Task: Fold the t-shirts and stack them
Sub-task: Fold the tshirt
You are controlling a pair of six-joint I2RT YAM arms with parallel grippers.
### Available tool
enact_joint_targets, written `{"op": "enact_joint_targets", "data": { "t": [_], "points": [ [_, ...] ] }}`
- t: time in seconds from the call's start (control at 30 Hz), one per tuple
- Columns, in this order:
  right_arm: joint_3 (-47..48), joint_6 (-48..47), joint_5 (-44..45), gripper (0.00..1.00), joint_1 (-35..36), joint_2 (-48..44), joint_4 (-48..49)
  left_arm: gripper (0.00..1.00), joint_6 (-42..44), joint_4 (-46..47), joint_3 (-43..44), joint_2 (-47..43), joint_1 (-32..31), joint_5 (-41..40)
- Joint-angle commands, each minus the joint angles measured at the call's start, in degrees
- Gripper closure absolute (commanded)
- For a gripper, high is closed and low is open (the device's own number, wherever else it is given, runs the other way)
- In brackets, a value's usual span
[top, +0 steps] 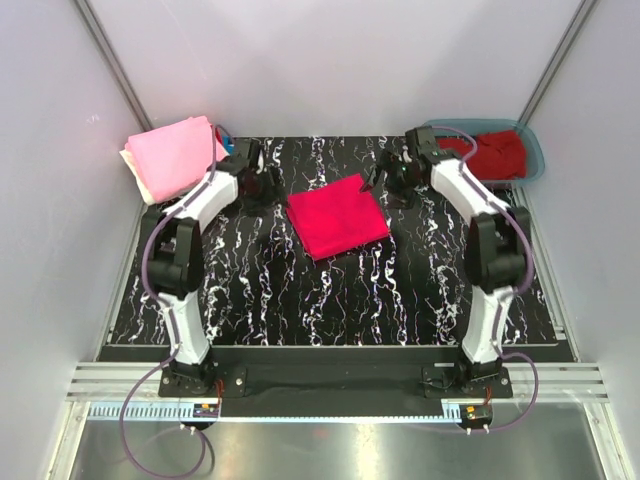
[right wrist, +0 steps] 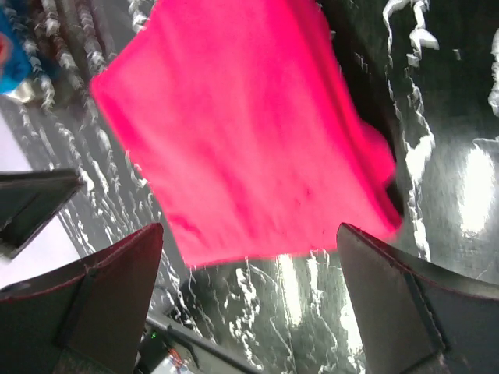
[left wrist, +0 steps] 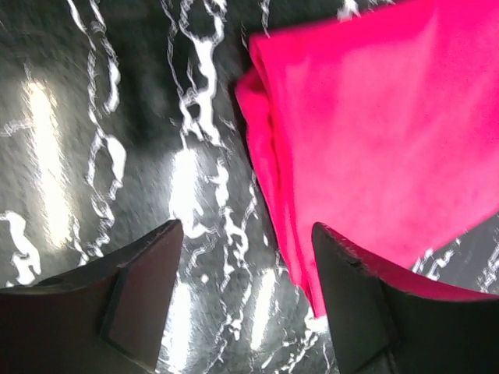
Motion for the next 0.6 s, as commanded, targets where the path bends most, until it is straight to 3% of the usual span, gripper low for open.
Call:
{"op": "enact_joint_targets", "data": {
  "t": [0.0,0.03,0.07,0.1,0.23,0.37,0.57],
  "points": [
    [-13.86,0.03,3.86,0.0,0.54,-13.48,7.21,0.25,-3.16,8.06,-9.33,-4.97,-0.08,2.5],
    [-17.41,0.03,4.49,0.0,0.98,-16.21,8.01,0.23,-3.87,11.73,-11.72,-5.69,-0.17,3.2],
    [-21.28,0.81,4.58,0.0,1.33,-21.8,8.98,0.05,-4.57,13.85,-13.74,-6.39,-0.17,4.25],
    [-29.49,1.52,3.8,0.0,1.77,-24.55,11.51,0.01,-5.8,16.14,-15.42,-7.35,-0.17,5.74],
    [-51.33,6.79,2.47,0.0,8.6,-38.71,22.76,0.01,-7.48,24.67,-21.23,-7.37,-0.34,6.98],
    [-69.87,14.68,9.57,0.0,24.23,-47.42,37.67,0.01,-8.62,29.24,-21.5,-4.82,-0.34,8.21],
    [-69.14,12.78,10.12,0.0,25.68,-46.31,41.06,0.01,-12.05,34.18,-22.47,-3.32,-0.34,7.09]
  ]
}}
